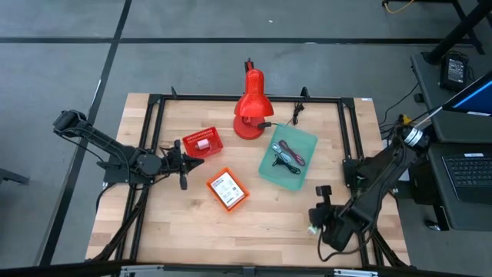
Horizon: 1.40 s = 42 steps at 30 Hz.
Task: Pick and place items into bin
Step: Put the green charger adapter into the red bin
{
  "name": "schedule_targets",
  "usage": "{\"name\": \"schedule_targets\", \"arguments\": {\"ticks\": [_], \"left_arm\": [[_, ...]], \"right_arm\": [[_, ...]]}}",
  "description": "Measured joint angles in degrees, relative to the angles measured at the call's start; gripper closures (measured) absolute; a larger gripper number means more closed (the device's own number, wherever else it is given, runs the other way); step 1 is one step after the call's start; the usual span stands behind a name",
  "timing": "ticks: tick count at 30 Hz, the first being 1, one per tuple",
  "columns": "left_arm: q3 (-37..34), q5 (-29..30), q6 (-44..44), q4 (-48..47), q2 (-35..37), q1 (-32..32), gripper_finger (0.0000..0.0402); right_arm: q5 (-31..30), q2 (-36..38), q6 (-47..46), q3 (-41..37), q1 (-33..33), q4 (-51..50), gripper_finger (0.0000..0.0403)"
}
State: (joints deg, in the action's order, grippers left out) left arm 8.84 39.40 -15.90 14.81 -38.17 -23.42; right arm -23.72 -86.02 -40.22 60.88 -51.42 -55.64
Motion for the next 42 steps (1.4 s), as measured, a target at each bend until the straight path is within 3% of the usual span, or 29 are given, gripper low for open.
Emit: {"name": "schedule_targets", "arguments": {"ticks": [11,25,30,42], "left_arm": [[0.0,0.0,0.1,-1.5,0.0,0.0,0.0400],[0.0,0.0,0.0,-1.5,0.0,0.0,0.0400],[0.0,0.0,0.0,-1.5,0.0,0.0,0.0400],[0.0,0.0,0.0,-1.5,0.0,0.0,0.0400]], "right_arm": [[4.5,-4.8,-2.8,3.3,-0.3,-1.7,0.0380],[4.5,-5.0,-3.2,3.3,-0.3,-0.8,0.0200],[8.2,-5.0,-2.7,3.3,-0.3,0.1,0.0155],[8.4,-9.3,5.0,3.3,-3.4,4.2,0.0169]]}}
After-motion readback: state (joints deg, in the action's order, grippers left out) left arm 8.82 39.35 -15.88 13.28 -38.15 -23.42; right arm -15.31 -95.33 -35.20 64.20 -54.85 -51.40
